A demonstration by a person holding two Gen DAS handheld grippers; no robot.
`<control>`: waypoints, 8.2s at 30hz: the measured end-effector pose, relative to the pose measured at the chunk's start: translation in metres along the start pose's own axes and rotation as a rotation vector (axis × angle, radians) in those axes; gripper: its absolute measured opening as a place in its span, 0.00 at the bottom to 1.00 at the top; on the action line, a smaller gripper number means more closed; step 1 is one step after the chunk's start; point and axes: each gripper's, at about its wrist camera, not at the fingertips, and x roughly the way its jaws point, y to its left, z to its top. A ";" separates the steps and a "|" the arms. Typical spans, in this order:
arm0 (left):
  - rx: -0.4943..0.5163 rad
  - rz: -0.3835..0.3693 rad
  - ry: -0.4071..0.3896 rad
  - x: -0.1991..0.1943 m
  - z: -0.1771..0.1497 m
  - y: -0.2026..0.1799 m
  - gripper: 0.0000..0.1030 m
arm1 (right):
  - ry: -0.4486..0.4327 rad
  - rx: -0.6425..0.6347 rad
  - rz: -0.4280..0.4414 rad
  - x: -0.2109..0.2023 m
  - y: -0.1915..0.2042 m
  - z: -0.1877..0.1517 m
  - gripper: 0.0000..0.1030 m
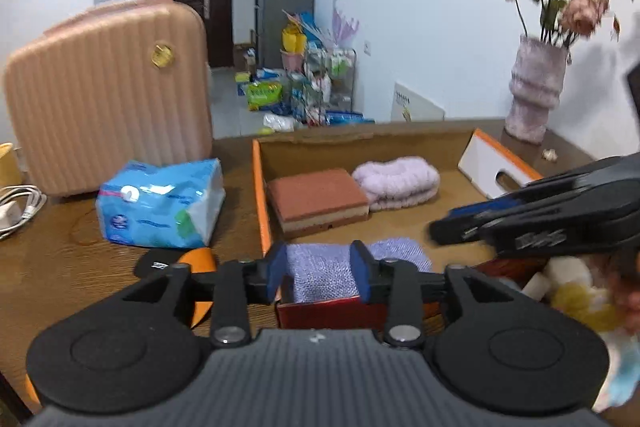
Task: Organize soft objects
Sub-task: 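Open both grippers to drop the pillow and withdraw, then grasp the white sheep plush with the left gripper while the right grasps the yellow plush, then lift both plush toys and carry them over the cardboard box, then open both grippers to drop the plush toys into the box, then withdraw both grippers and move them toward the pink satin bow, then close both grippers together on the pink satin bow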
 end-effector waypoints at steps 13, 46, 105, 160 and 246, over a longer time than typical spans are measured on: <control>-0.030 -0.031 -0.201 -0.176 -0.083 -0.050 0.79 | -0.344 -0.012 -0.124 -0.222 0.007 -0.124 0.55; 0.077 0.111 0.013 -0.078 -0.142 -0.134 0.71 | -0.322 0.209 -0.097 -0.182 -0.035 -0.255 0.59; -0.324 -0.422 0.145 -0.147 -0.186 -0.136 0.40 | -0.253 0.411 0.123 -0.217 -0.029 -0.300 0.39; 0.047 0.118 -0.286 -0.163 -0.035 -0.098 0.99 | -0.535 -0.127 -0.220 -0.222 -0.014 -0.107 0.86; -0.266 -0.367 -0.015 -0.111 -0.105 -0.091 0.24 | -0.191 0.119 -0.018 -0.143 -0.005 -0.163 0.08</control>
